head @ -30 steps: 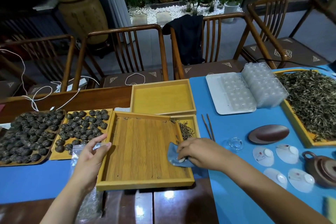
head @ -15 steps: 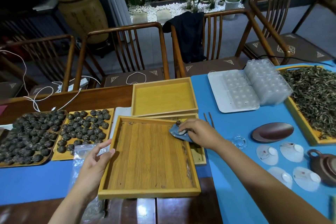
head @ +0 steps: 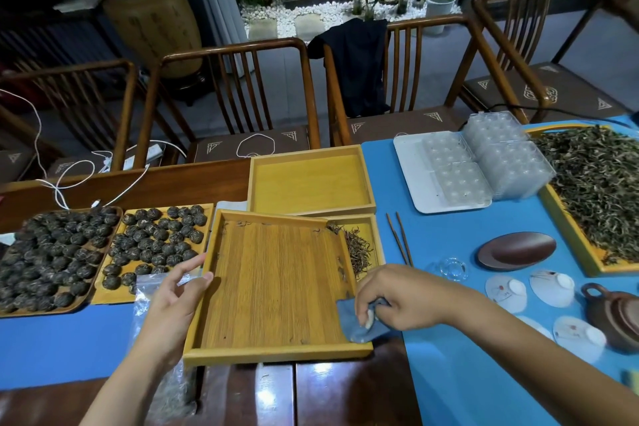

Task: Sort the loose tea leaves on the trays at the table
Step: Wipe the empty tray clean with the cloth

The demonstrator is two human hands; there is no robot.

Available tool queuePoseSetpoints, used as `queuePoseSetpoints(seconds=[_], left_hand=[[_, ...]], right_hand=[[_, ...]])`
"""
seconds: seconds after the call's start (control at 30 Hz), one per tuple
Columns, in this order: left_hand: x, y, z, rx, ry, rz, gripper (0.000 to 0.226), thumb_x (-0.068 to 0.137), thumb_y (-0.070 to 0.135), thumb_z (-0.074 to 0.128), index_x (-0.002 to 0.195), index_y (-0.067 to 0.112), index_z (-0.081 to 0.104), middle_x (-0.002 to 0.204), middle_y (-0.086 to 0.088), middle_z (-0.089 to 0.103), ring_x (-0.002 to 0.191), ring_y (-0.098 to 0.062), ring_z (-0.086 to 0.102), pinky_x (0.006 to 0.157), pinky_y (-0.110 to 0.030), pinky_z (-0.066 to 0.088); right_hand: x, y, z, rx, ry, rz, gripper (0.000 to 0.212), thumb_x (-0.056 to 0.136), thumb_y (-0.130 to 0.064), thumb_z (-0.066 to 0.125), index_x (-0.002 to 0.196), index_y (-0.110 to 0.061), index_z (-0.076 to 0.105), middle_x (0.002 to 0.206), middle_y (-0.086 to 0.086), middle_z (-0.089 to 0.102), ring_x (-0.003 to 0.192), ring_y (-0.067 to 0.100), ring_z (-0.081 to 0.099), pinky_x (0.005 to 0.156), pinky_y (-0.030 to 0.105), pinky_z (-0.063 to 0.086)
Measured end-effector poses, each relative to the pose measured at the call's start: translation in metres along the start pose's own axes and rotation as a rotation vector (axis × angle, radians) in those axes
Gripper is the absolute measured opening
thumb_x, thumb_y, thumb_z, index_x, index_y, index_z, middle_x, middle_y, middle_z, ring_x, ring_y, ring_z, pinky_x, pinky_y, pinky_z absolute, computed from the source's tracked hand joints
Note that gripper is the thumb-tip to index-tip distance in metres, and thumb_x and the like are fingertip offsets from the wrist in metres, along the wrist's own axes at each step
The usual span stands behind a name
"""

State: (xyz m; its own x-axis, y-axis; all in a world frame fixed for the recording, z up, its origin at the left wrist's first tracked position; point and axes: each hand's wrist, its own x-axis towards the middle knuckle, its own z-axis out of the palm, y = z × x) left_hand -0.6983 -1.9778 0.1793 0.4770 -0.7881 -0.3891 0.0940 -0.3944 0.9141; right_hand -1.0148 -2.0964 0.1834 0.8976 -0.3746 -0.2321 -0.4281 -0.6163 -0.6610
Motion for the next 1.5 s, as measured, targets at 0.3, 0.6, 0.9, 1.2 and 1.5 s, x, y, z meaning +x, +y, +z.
queuePoseSetpoints(seconds=[0.3,0.6,0.9,1.2,1.5], left_hand=[[0.006,0.003,0.002,0.058,-0.047,0.003,0.024,0.093,0.020,0.058,0.108,0.039,0.058,0.075,0.017,0.074,0.064,-0.014,0.073,0.045,-0.024,0.055],[0.006,0.002,0.001,0.060,-0.057,-0.004,0.027,0.092,0.020,0.059,0.115,0.033,0.060,0.086,-0.002,0.075,0.068,-0.019,0.074,0.047,-0.027,0.055],[-0.004,-0.003,0.001,0.046,-0.053,-0.025,0.027,0.091,0.021,0.060,0.117,0.029,0.061,0.097,-0.008,0.068,0.064,-0.018,0.072,0.044,-0.025,0.054],[-0.006,0.002,0.004,0.043,-0.035,-0.036,0.031,0.091,0.023,0.059,0.121,0.030,0.059,0.101,-0.013,0.068,0.075,-0.027,0.071,0.049,-0.030,0.054],[-0.009,0.005,0.008,0.024,-0.019,-0.034,0.027,0.091,0.022,0.060,0.116,0.033,0.060,0.096,-0.009,0.068,0.063,-0.019,0.072,0.045,-0.028,0.055]], right_hand=[[0.031,-0.012,0.022,-0.454,-0.175,-0.090,0.018,0.069,0.002,0.051,0.075,-0.012,0.060,0.076,0.005,0.065,0.069,0.019,0.034,0.071,0.037,0.044],[0.060,0.010,0.013,-0.618,-0.102,-0.009,0.020,0.076,0.004,0.052,0.080,-0.011,0.063,0.082,0.004,0.065,0.075,0.019,0.042,0.068,0.031,0.033],[0.058,0.054,0.007,-0.225,0.242,0.191,0.036,0.085,0.004,0.047,0.106,-0.014,0.070,0.106,0.002,0.069,0.098,0.022,0.054,0.091,0.034,0.043],[0.026,0.045,0.014,0.506,0.613,0.293,0.043,0.083,0.012,0.046,0.098,-0.019,0.073,0.108,0.001,0.070,0.092,0.012,0.066,0.075,0.020,0.049],[0.015,0.027,0.033,0.070,0.277,0.116,0.049,0.074,0.008,0.039,0.101,-0.014,0.073,0.106,0.000,0.070,0.099,0.016,0.056,0.095,0.018,0.037]])
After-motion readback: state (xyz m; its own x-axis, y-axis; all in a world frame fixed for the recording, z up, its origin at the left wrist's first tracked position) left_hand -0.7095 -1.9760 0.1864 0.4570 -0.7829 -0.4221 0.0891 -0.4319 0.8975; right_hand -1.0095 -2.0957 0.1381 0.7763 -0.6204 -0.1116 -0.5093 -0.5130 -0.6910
